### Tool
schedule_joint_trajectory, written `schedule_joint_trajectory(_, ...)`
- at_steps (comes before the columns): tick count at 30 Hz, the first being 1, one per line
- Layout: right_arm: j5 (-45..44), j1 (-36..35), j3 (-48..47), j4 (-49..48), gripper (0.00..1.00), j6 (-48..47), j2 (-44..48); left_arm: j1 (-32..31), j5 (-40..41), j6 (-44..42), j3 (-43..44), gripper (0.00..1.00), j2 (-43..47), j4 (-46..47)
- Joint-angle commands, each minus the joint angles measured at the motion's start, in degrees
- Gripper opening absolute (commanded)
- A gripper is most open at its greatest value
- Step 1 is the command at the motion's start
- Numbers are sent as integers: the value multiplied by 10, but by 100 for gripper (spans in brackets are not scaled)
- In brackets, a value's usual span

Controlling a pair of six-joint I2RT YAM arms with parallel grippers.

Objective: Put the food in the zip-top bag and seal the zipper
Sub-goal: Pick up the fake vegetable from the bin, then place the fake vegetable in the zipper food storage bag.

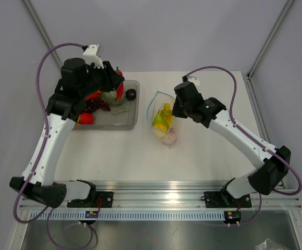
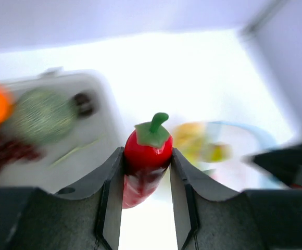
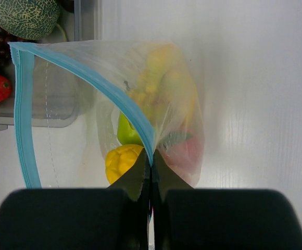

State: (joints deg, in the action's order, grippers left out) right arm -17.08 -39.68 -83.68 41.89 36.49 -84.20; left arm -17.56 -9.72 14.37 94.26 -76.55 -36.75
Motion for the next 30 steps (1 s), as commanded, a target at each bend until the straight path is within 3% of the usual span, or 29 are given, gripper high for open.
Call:
schedule_joint_trajectory(1, -12, 3, -20, -13, 0, 10, 6, -8, -242, 124, -92, 0, 68, 215)
schedule_joint_trajectory(2, -12, 2, -19, -13, 0, 11, 6, -10, -314, 170, -113, 0, 77, 265)
schedule_joint_trajectory(4, -12, 1, -19, -14, 0, 12, 9, -32, -351, 195, -134, 0, 79, 352)
schedule_joint_trajectory(8, -14, -2, -13, -14, 0, 18, 12, -85, -349, 171, -152, 0, 67, 361)
schedule_joint_trajectory(11, -16, -4, -10, -12, 0, 20, 17, -113, -353, 166, -193, 0, 68, 425)
schedule_joint_trajectory(30, -34, -6, -18, 15, 0, 17, 27, -124, -394, 180, -280, 0, -74, 590)
